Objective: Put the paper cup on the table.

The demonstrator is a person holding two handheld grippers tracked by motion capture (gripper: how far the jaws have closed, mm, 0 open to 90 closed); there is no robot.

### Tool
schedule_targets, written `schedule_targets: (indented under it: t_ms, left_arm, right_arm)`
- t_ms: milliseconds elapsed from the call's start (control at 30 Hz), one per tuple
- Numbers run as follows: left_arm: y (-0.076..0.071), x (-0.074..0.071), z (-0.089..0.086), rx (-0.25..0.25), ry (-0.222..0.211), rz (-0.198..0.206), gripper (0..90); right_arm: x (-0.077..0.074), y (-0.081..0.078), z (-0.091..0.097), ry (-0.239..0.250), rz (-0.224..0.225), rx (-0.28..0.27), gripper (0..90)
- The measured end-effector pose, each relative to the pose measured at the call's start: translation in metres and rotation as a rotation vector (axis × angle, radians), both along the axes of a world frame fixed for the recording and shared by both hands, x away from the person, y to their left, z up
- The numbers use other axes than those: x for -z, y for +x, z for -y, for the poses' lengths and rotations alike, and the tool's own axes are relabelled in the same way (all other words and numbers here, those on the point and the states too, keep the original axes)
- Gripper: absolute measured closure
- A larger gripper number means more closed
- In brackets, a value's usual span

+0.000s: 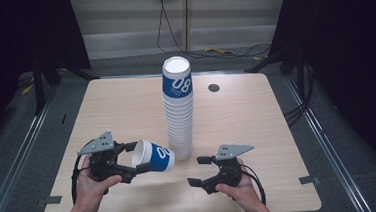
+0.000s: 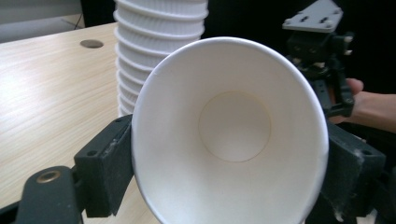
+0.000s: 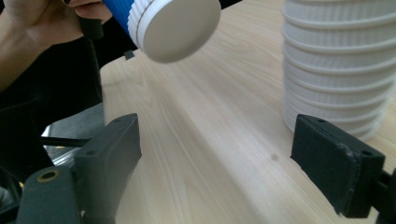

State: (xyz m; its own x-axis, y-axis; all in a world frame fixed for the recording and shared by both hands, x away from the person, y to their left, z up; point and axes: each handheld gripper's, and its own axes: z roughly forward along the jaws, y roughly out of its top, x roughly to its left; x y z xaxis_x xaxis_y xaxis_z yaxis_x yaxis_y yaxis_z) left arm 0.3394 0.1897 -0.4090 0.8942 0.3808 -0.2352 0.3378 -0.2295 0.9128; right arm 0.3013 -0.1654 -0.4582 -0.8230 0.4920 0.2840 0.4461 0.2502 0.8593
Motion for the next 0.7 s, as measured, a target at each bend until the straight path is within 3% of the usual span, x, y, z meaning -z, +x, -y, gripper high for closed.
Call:
schedule_targets:
  t_ms: [267, 533, 700]
  left_arm:
    - [0.005, 0.002, -0.012, -0.029, 0.046, -0.019, 16.3]
    - [0.012, -0.001, -0.026, -0.106, 0.089, -0.009, 16.3]
    - [0.021, 0.004, -0.029, -0.155, 0.093, -0.038, 16.2]
  right_arm:
    - [-0.003, -0.007, 0.015, -0.019, 0.008, 0.049, 15.6]
    - [-0.008, -0.018, 0.031, -0.039, 0.022, 0.098, 15.6]
    - [-0.006, -0.021, 0.043, -0.037, 0.010, 0.132, 15.5]
